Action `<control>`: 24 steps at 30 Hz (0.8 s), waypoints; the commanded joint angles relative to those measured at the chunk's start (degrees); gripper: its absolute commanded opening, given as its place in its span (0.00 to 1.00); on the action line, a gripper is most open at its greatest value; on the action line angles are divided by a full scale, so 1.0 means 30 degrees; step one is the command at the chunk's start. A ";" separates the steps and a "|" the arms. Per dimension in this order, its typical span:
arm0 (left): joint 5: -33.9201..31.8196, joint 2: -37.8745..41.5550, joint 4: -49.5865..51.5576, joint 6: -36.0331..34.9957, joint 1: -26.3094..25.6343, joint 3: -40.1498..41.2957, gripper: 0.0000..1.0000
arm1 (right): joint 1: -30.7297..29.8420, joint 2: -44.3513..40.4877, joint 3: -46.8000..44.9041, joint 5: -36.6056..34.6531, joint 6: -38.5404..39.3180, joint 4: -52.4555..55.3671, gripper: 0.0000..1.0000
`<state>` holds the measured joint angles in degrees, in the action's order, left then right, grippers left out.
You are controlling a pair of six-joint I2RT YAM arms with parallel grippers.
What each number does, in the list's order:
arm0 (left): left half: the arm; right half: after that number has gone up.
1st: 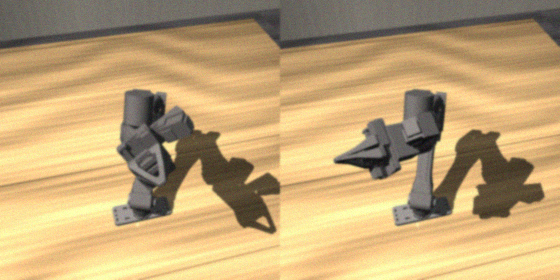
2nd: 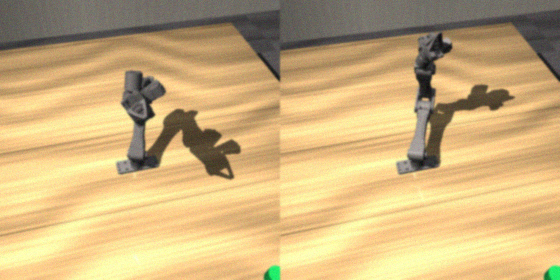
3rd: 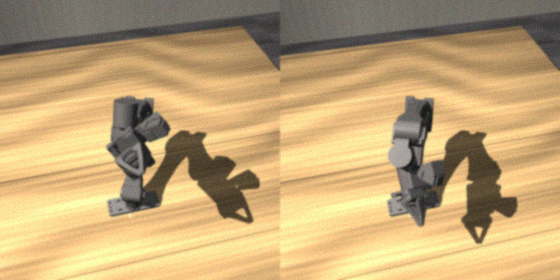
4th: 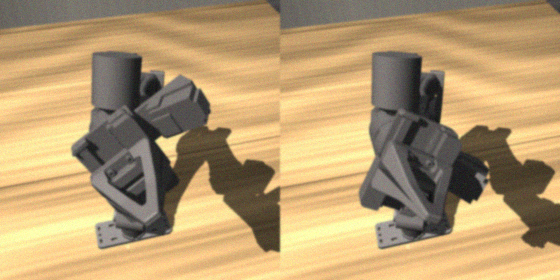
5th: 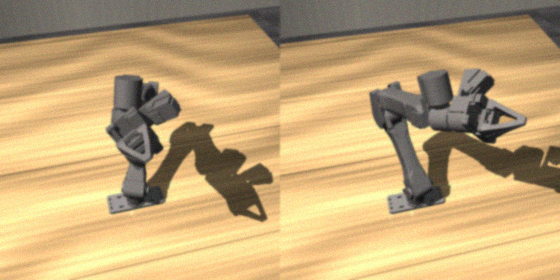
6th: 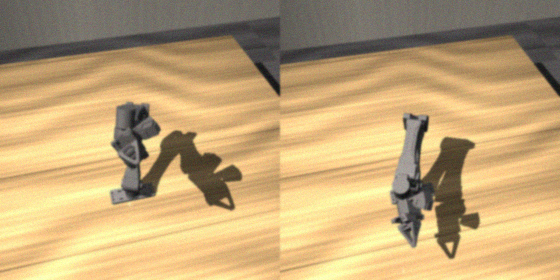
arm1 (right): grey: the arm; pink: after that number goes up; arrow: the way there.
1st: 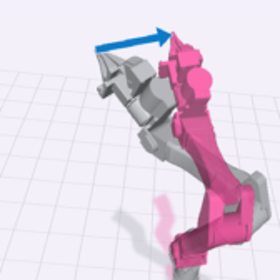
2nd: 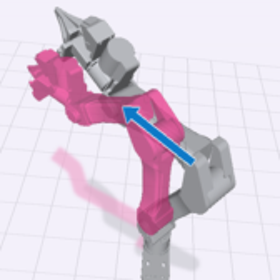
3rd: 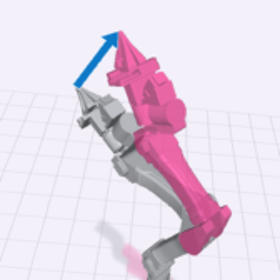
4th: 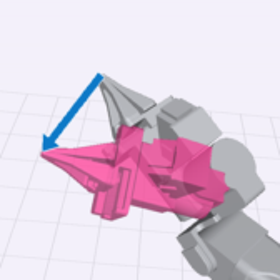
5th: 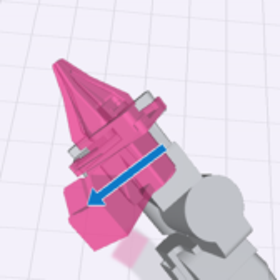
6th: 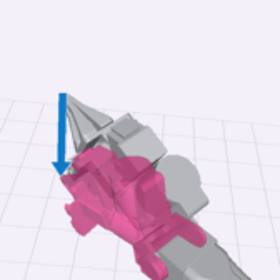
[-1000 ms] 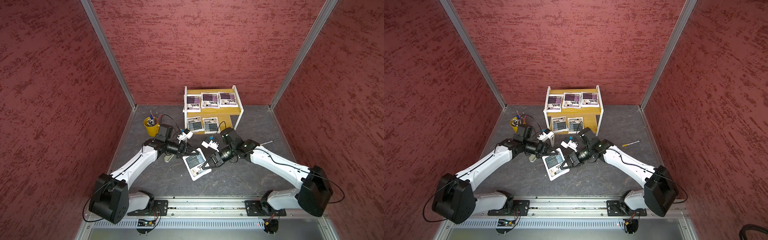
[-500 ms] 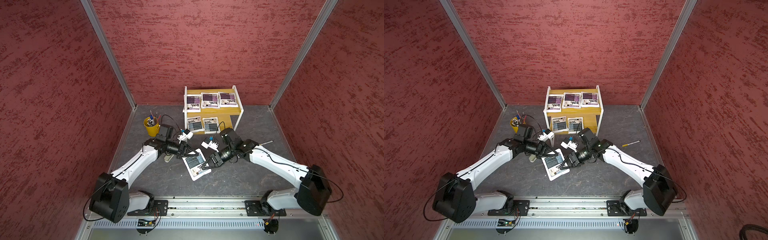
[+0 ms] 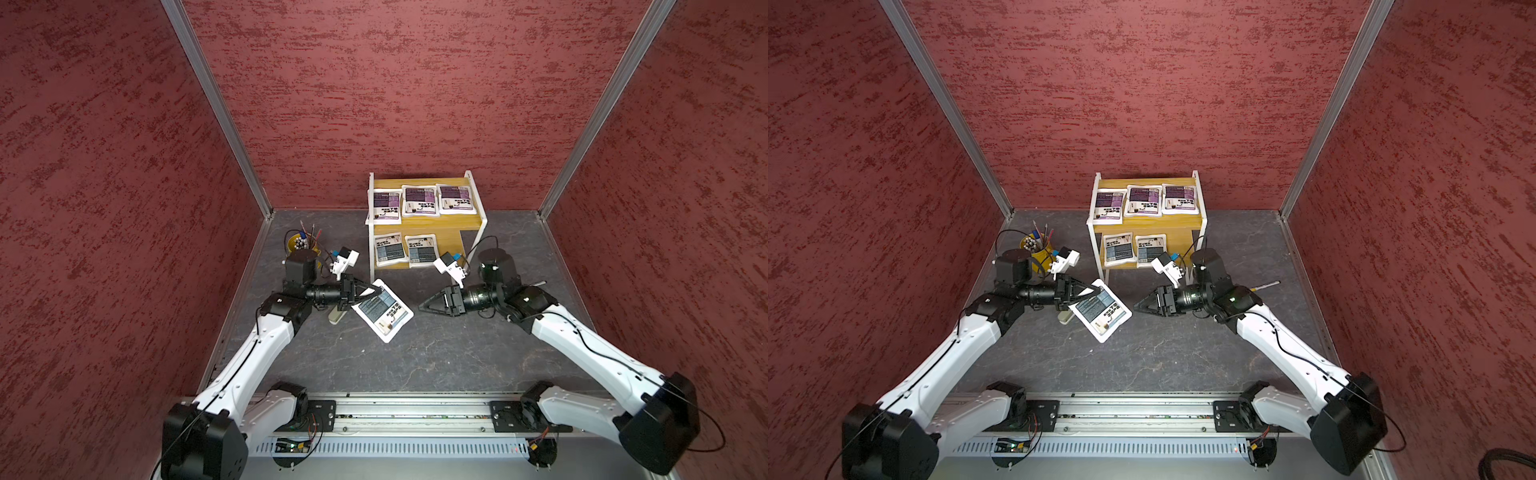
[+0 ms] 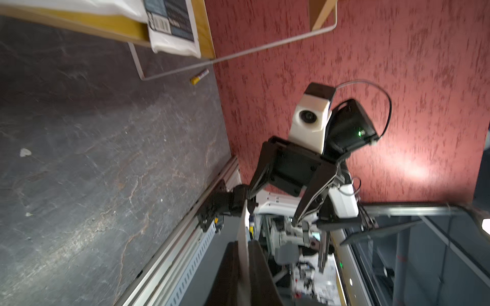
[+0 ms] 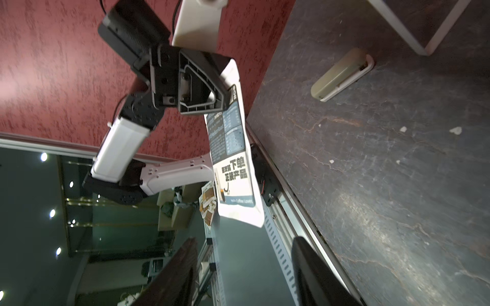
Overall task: Place the bagged coffee beans on the shelf by color
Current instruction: Place the bagged coffee beans on the shelf.
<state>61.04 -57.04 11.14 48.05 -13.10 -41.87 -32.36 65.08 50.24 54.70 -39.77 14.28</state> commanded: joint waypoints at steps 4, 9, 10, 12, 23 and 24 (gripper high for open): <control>-0.8837 0.2957 -0.2758 0.5254 -0.1731 0.0778 0.09 | -0.0292 -0.1236 -0.2818 -0.3349 -0.6620 -0.8676 0.60; -1.3587 0.4890 -0.1177 0.5629 -0.2860 0.0267 0.10 | -0.1596 -0.1645 -0.3398 -0.4704 -0.8050 -1.1024 0.60; -1.4341 0.5291 -0.1012 0.5661 -0.3088 0.0296 0.09 | -0.1930 -0.1680 -0.3528 -0.5106 -0.8317 -1.1586 0.60; -1.5885 0.5878 -0.0989 0.5659 -0.3640 0.0405 0.10 | -0.2554 -0.1549 -0.3704 -0.5654 -0.8909 -1.2845 0.60; -2.1512 0.7002 -0.1115 0.5477 -0.6816 0.0370 0.09 | -0.5776 0.1447 -0.3128 -0.7446 -1.0321 -1.7400 0.60; -2.1588 0.7007 -0.1090 0.5461 -0.6836 0.0318 0.09 | -0.5946 0.1711 -0.3043 -0.7534 -1.0369 -1.7658 0.60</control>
<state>1.56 -36.67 8.60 64.49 -33.01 -39.64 -48.82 69.01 39.68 34.57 -69.52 -32.86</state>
